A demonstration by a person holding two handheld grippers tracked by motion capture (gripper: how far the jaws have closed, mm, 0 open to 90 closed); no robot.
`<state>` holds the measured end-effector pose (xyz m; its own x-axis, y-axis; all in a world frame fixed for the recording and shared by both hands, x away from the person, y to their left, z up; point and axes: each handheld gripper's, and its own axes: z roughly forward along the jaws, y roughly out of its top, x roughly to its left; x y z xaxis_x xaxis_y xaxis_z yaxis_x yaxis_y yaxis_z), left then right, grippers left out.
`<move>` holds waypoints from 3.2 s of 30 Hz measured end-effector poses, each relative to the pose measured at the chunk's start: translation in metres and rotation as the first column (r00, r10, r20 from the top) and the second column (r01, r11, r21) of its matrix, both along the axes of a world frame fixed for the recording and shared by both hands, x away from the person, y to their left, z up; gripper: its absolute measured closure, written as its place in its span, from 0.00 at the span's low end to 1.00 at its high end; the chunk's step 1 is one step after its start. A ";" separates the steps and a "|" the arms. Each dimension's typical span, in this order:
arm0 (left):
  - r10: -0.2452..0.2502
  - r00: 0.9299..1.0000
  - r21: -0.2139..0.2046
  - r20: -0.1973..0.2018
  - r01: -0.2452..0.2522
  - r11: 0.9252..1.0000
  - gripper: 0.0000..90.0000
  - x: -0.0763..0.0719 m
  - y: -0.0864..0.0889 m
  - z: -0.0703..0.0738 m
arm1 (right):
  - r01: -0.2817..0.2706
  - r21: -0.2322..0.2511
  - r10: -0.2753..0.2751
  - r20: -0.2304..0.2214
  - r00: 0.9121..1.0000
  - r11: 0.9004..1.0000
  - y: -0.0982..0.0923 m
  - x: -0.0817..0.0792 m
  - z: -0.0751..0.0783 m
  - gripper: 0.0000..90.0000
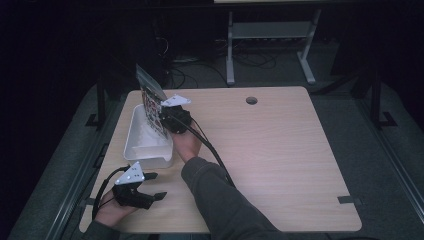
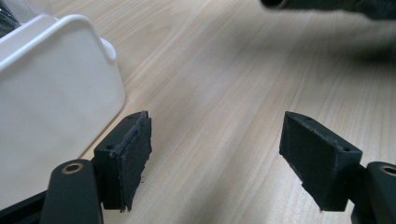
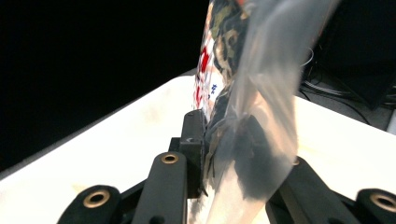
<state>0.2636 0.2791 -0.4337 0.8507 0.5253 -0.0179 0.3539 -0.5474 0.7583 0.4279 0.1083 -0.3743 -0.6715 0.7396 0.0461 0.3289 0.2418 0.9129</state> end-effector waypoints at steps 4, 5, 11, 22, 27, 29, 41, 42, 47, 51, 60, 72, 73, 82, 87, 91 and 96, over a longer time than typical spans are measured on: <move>-0.003 1.000 0.005 -0.002 0.003 1.000 0.27 0.000 -0.001 0.000 | -0.024 -0.025 0.023 -0.015 1.000 0.999 -0.002 0.002 0.002 0.82; -0.004 1.000 0.006 -0.001 0.004 1.000 0.27 0.000 -0.002 0.000 | -0.029 -0.029 0.029 -0.017 0.999 0.999 -0.002 0.003 0.002 0.82; -0.006 1.000 0.010 -0.002 0.006 1.000 0.27 0.000 -0.002 -0.001 | 0.036 -0.020 -0.036 0.000 0.999 0.999 -0.001 -0.002 -0.002 0.82; -0.007 1.000 0.011 0.003 0.007 1.000 0.27 -0.001 -0.002 -0.001 | 0.223 -0.010 -0.223 -0.041 0.974 0.975 -0.001 -0.013 -0.002 0.82; -0.009 1.000 0.013 0.005 0.009 1.000 0.27 -0.001 -0.003 -0.001 | 0.227 0.000 -0.227 -0.029 0.974 0.974 0.000 -0.016 -0.003 0.82; -0.009 1.000 0.011 0.003 0.009 1.000 0.27 -0.001 -0.002 -0.001 | 0.198 -0.011 -0.198 -0.020 0.980 0.980 0.001 -0.015 -0.002 0.82; -0.007 1.000 0.009 0.000 0.007 1.000 0.27 0.000 -0.002 -0.001 | 0.093 0.081 -0.086 -0.086 0.993 0.992 -0.010 0.001 -0.004 0.61; -0.009 1.000 0.011 0.002 0.009 1.000 0.27 0.000 -0.003 -0.001 | 0.067 0.105 -0.057 -0.102 0.993 0.992 -0.012 0.002 -0.006 0.54; -0.008 1.000 0.007 0.005 0.008 1.000 0.27 0.000 -0.002 -0.001 | 0.023 0.135 -0.007 -0.113 0.994 0.991 -0.017 0.002 -0.008 0.45; -0.011 1.000 0.006 0.002 0.011 1.000 0.27 0.000 -0.004 -0.001 | -0.014 0.156 0.034 -0.122 0.992 0.988 -0.026 0.001 -0.007 0.41; -0.003 1.000 -0.011 -0.002 0.003 1.000 0.27 0.001 -0.009 -0.001 | -0.113 0.176 0.139 -0.147 0.979 0.978 -0.055 -0.005 -0.007 0.38; -0.016 1.000 0.002 -0.009 0.016 1.000 0.26 0.001 -0.014 -0.003 | -0.188 0.213 0.223 -0.151 0.963 0.959 -0.110 -0.013 -0.005 0.36; -0.016 1.000 0.002 -0.009 0.016 1.000 0.26 0.001 -0.014 -0.003 | -0.188 0.213 0.223 -0.151 0.963 0.959 -0.110 -0.013 -0.005 0.36; -0.001 1.000 -0.004 -0.010 0.001 1.000 0.26 0.002 -0.014 -0.003 | -0.214 0.198 0.244 -0.146 0.959 0.957 -0.148 -0.024 -0.005 0.34; -0.001 1.000 -0.001 -0.013 0.001 1.000 0.26 0.002 -0.015 -0.004 | -0.223 0.169 0.246 -0.129 0.961 0.960 -0.161 -0.029 -0.002 0.31; 0.001 1.000 0.000 -0.014 -0.001 1.000 0.25 0.002 -0.017 -0.004 | -0.258 0.116 0.272 -0.121 0.955 0.959 -0.176 -0.036 0.000 0.34; -0.003 1.000 0.000 -0.016 0.003 1.000 0.24 0.002 -0.020 -0.005 | -0.274 0.116 0.290 -0.154 0.945 0.955 -0.194 -0.042 -0.005 0.36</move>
